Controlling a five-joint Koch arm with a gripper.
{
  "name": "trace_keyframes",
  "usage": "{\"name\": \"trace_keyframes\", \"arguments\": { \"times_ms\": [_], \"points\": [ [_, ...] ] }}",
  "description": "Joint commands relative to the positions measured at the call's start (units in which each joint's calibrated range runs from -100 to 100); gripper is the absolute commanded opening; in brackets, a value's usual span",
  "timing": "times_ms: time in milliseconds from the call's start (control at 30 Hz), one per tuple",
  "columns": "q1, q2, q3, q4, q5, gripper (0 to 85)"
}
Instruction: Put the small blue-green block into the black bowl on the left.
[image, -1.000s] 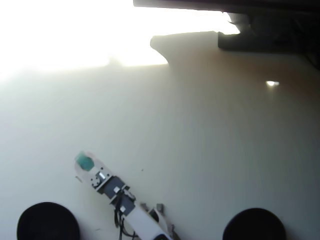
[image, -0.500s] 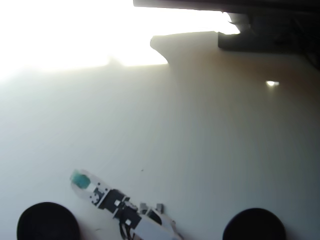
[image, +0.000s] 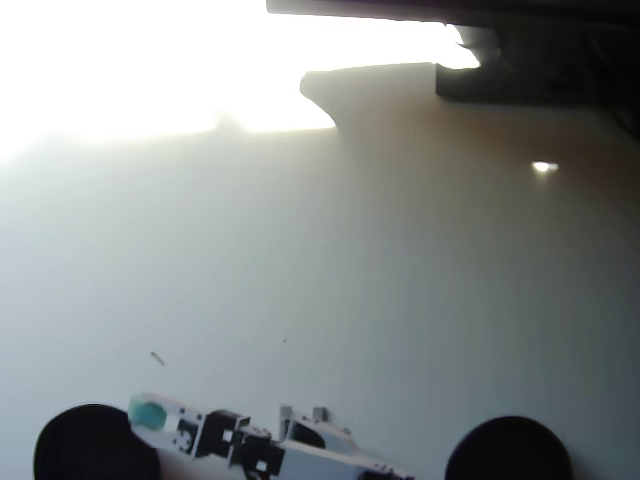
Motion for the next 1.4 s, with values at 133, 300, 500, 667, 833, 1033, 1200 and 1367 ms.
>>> {"name": "trace_keyframes", "arguments": {
  "times_ms": [133, 300, 500, 667, 833, 1033, 1200, 1367],
  "points": [
    [7.86, 4.21, 5.02, -0.14, 0.20, 3.1],
    [11.33, 18.57, 8.44, 2.13, 0.88, 3.1],
    [13.53, 39.46, 23.32, 3.67, 0.93, 3.1],
    [14.46, 45.67, 27.29, 3.27, 0.93, 3.1],
    [14.36, 47.49, 26.19, 3.59, 0.93, 3.1],
    [13.43, 46.63, 26.19, 2.30, 1.86, 3.1],
    [13.14, 43.21, 29.14, -0.79, 2.15, 3.1],
    [12.31, 43.10, 32.47, -1.35, 2.25, 3.1]
  ]
}}
